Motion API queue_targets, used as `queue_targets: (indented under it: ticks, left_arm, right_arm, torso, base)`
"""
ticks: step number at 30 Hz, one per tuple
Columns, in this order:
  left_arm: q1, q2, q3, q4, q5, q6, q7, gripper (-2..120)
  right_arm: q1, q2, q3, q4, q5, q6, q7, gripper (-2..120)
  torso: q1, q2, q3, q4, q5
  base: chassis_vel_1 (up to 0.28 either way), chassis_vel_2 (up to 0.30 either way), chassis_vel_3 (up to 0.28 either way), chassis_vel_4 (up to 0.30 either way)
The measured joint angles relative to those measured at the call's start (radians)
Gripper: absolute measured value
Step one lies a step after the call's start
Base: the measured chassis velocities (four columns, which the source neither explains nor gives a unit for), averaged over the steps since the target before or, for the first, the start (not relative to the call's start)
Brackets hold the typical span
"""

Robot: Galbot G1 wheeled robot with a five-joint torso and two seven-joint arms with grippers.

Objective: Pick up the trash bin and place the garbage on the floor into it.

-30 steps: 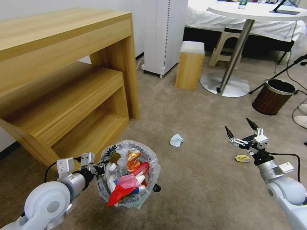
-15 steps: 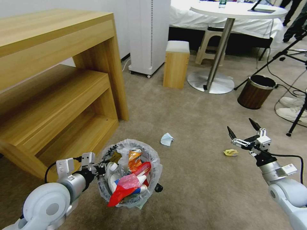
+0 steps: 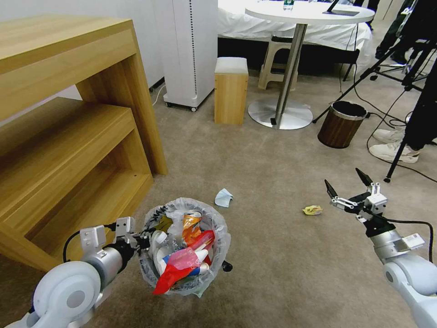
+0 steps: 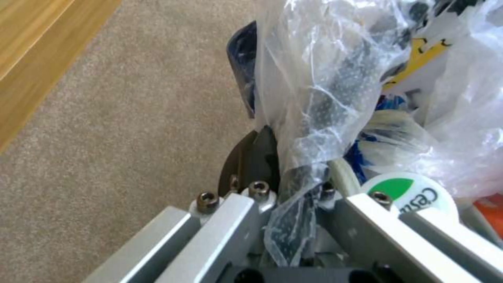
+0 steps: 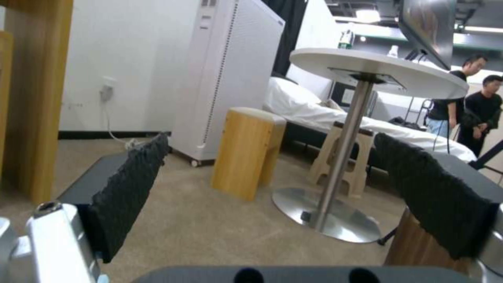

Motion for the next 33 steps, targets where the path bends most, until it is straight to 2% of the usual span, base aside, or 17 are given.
queue_targets:
  ticks: [12,33]
  left_arm:
    - [-0.003,-0.004,0.004,0.007,0.007,0.000,0.008,0]
    - [-0.009,-0.008,0.009,0.025,0.018,-0.007,0.016,0]
  right_arm:
    - [0.014,-0.002,-0.002,-0.004,-0.013,-0.022,0.009,100]
    - [0.037,0.004,-0.018,-0.022,-0.020,-0.023,0.008,100]
  torso:
    - [0.000,0.000,0.000,-0.0002,0.0000]
    - [0.000,0.000,0.000,-0.0004,0.0000]
  base:
    - [0.000,0.000,0.000,0.000]
    - [-0.085,0.083,0.089,-0.085]
